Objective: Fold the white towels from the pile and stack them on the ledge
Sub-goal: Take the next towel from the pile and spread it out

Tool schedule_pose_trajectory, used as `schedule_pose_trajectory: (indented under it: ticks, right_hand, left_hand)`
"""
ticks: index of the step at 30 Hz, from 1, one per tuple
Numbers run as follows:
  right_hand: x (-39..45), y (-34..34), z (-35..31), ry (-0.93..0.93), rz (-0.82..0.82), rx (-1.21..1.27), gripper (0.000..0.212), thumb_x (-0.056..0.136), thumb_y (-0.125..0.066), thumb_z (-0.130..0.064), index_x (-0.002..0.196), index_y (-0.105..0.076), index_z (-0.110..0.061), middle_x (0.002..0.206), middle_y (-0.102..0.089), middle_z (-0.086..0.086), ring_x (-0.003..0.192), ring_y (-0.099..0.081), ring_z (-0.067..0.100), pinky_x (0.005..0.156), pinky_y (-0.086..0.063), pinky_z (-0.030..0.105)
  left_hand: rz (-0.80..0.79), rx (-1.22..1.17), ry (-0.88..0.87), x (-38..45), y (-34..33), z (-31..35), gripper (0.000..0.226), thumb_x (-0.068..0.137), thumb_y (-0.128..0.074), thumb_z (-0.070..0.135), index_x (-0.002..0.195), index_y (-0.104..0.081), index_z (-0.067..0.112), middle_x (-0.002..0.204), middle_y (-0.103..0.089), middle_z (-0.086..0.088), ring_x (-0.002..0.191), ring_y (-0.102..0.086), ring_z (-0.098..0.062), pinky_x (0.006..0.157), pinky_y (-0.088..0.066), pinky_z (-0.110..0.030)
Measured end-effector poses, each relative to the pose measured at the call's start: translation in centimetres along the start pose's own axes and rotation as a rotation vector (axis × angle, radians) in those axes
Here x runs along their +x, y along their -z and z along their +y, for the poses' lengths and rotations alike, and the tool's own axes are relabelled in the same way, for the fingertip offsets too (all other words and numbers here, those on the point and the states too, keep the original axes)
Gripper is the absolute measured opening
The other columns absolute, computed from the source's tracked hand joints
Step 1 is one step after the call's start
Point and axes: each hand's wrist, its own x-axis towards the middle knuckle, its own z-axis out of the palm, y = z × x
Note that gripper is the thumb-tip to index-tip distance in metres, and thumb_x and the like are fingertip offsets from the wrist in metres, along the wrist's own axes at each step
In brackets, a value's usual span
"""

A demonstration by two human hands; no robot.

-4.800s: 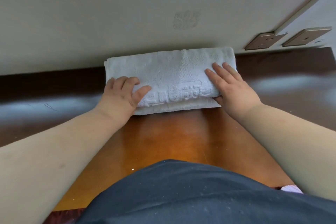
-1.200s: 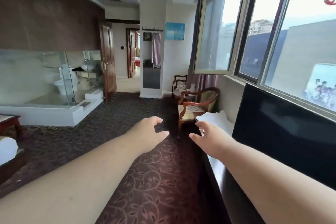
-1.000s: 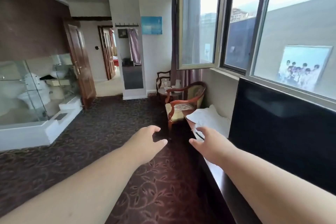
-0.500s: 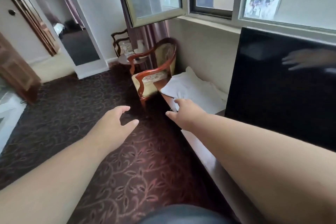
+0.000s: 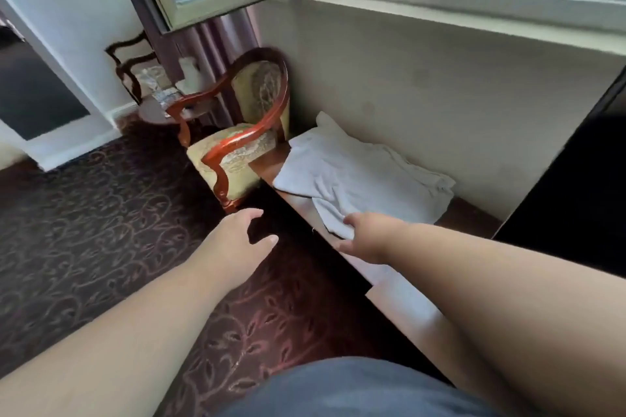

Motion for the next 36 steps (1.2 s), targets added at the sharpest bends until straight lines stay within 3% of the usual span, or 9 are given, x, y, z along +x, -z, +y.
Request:
schedule_pose_trajectory:
  ticks: [6, 11, 16, 22, 28, 36]
  right_hand:
    - [5.9, -0.7, 0.8, -0.256, -0.022, 0.064, 0.070, 0.089, -0.052, -0.064, 0.145, -0.041, -0.023, 0.139, -0.052, 0.004, 0.124, -0.051, 0.029, 0.095, -0.047, 0.038]
    - [9.6, -3.2, 4.0, -0.415, -0.136, 0.175, 0.079, 0.090, -0.053, -0.064, 0.151, -0.032, -0.019, 0.149, -0.040, 0.010, 0.135, -0.040, 0.034, 0.109, -0.039, 0.044]
    - [15.6, -0.6, 8.6, -0.539, -0.168, 0.225, 0.085, 0.090, -0.051, -0.066, 0.156, -0.023, -0.021, 0.153, -0.035, 0.009, 0.139, -0.036, 0.034, 0.109, -0.037, 0.039]
    - [22.5, 2.7, 13.1, -0.697, -0.152, 0.267, 0.087, 0.087, -0.050, -0.071, 0.156, -0.022, -0.026, 0.154, -0.033, 0.008, 0.139, -0.033, 0.036, 0.109, -0.038, 0.045]
    - [27.5, 1.5, 12.1, -0.740, -0.174, 0.306, 0.085, 0.089, -0.050, -0.068, 0.156, -0.018, -0.028, 0.162, -0.019, 0.008, 0.145, -0.024, 0.034, 0.113, -0.034, 0.048]
    - [36.7, -3.9, 6.9, -0.872, -0.124, 0.669, 0.092, 0.089, -0.056, -0.064, 0.159, -0.005, -0.032, 0.166, -0.002, 0.005, 0.152, -0.005, 0.027, 0.120, -0.024, 0.043]
  left_hand:
    - [-0.193, 0.147, -0.116, 12.5, -0.9, -3.1, 0.069, 0.087, -0.063, 0.053, 0.146, -0.040, 0.028, 0.147, -0.045, -0.002, 0.124, -0.053, -0.019, 0.105, -0.042, -0.035]
    - [-0.372, 0.172, -0.240, 21.2, -5.3, -1.7, 0.073, 0.085, -0.065, 0.053, 0.147, -0.037, 0.027, 0.150, -0.042, -0.001, 0.132, -0.046, -0.019, 0.107, -0.038, -0.032]
    - [-0.482, 0.196, -0.345, 29.6, -8.5, 0.4, 0.074, 0.085, -0.066, 0.051, 0.148, -0.036, 0.027, 0.149, -0.042, 0.003, 0.135, -0.041, -0.014, 0.111, -0.036, -0.032]
    - [-0.573, 0.292, -0.329, 38.6, -11.1, 2.6, 0.076, 0.088, -0.062, 0.051, 0.152, -0.027, 0.031, 0.155, -0.032, 0.003, 0.140, -0.035, -0.019, 0.109, -0.035, -0.035]
    - [-0.713, 0.406, -0.334, 46.9, -14.6, 2.8, 0.075, 0.090, -0.058, 0.049, 0.154, -0.021, 0.030, 0.157, -0.027, 0.000, 0.139, -0.035, -0.025, 0.110, -0.036, -0.040]
    - [-0.814, 0.543, -0.422, 58.7, -23.6, 3.4, 0.074, 0.094, -0.054, 0.047, 0.154, -0.020, 0.023, 0.156, -0.025, -0.005, 0.137, -0.035, -0.031, 0.109, -0.038, -0.043]
